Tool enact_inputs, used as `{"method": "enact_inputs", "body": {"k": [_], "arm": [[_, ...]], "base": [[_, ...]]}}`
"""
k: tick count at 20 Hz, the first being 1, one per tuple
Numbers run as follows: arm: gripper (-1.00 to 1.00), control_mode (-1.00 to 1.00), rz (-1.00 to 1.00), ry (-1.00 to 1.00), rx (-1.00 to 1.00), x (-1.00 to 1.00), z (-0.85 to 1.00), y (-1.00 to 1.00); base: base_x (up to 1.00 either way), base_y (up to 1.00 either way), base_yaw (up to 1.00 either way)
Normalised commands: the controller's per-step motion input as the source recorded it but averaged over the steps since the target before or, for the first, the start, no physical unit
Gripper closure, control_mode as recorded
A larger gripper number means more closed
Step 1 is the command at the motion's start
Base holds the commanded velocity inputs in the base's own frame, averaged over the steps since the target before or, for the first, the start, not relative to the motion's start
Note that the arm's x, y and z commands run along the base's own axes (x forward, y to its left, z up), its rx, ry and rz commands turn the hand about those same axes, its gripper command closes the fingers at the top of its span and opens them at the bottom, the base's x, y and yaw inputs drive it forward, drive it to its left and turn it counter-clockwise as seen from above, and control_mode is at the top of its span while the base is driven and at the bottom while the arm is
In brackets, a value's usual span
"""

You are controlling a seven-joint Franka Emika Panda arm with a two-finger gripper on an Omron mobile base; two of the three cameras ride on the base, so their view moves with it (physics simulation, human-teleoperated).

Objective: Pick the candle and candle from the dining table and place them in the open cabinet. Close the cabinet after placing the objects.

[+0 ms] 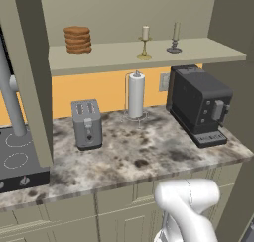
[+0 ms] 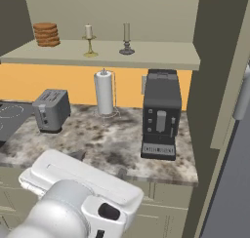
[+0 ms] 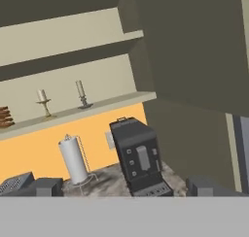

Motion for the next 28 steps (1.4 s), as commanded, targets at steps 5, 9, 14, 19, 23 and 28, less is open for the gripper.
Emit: {"method": "enact_inputs", "body": {"k": [5, 9, 14, 19, 23, 28], "arm": [[-1.00, -1.00, 0.00, -0.13, 0.00, 0.00, 0.00, -0.16], [-1.00, -1.00, 0.00, -0.13, 0.00, 0.00, 0.00, -0.07], [-1.00, -1.00, 0.00, -0.16, -0.05, 0.00, 0.00, -0.02], [-1.00, -1.00, -0.05, -0.17, -0.09, 0.00, 0.00, 0.00], [-1.00, -1.00, -0.11, -0.14, -0.08, 0.00, -0.02, -0.08], [-1.00, -1.00, -0.12, -0.09, -0.04, 0.00, -0.08, -0.19]], "base": [[0.00, 0.00, 0.00], [0.00, 0.00, 0.00], [0.00, 0.00, 0.00], [0.00, 0.00, 0.00], [0.00, 0.00, 0.00], [0.00, 0.00, 0.00]]}}
